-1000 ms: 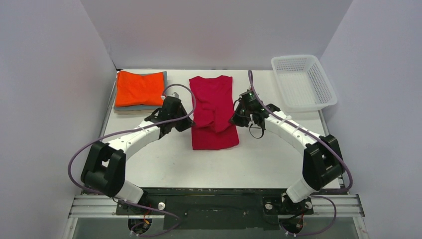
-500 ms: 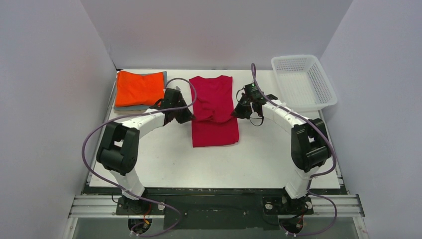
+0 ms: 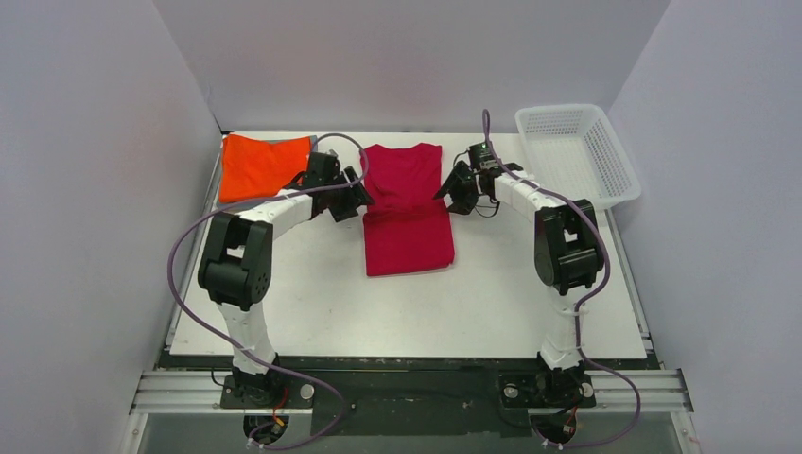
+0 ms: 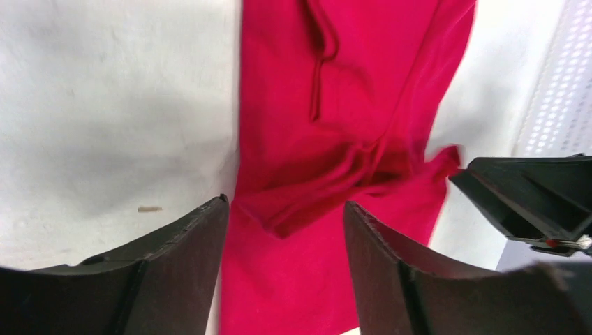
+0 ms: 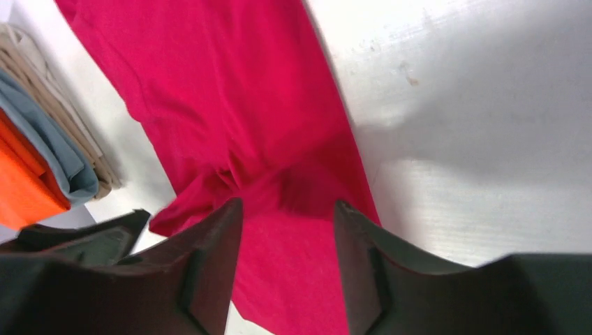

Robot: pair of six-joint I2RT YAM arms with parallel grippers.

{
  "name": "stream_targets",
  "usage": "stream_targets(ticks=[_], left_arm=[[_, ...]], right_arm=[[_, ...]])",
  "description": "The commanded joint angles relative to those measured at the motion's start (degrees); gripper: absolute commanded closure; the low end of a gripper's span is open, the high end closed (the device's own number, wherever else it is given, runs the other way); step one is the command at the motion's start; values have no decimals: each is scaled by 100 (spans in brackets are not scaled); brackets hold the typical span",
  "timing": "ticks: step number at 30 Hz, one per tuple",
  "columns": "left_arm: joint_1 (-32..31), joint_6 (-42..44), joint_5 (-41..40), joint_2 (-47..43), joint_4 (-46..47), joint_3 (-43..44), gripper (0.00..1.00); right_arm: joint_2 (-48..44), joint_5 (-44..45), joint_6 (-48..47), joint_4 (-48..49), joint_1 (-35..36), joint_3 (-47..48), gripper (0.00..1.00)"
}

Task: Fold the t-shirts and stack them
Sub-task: Fold the folded rectangular tshirt in 1/3 of the way, then grab one side of the 2/3 rectangular tshirt with both arms

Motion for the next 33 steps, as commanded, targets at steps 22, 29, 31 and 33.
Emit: stream_targets(ticks=[22,29,31,33], left_arm=[[-946,-430,176,-2200,89,-2885,25],[-1004,-493,152,-1729,269,-2889,41],[-1008,-494,140,-1593,260,-2844,43],[-1014,-489,109,-1471,261,-2794,45]], right_arm=[[-2686,-287,-774,304,58,-3709,50],[-2337,-386,-811,615,269,-3702,57],[-2268,-382,-803,700,317,-3705,57],[-2201,-378,-791,781,330,-3717,58]])
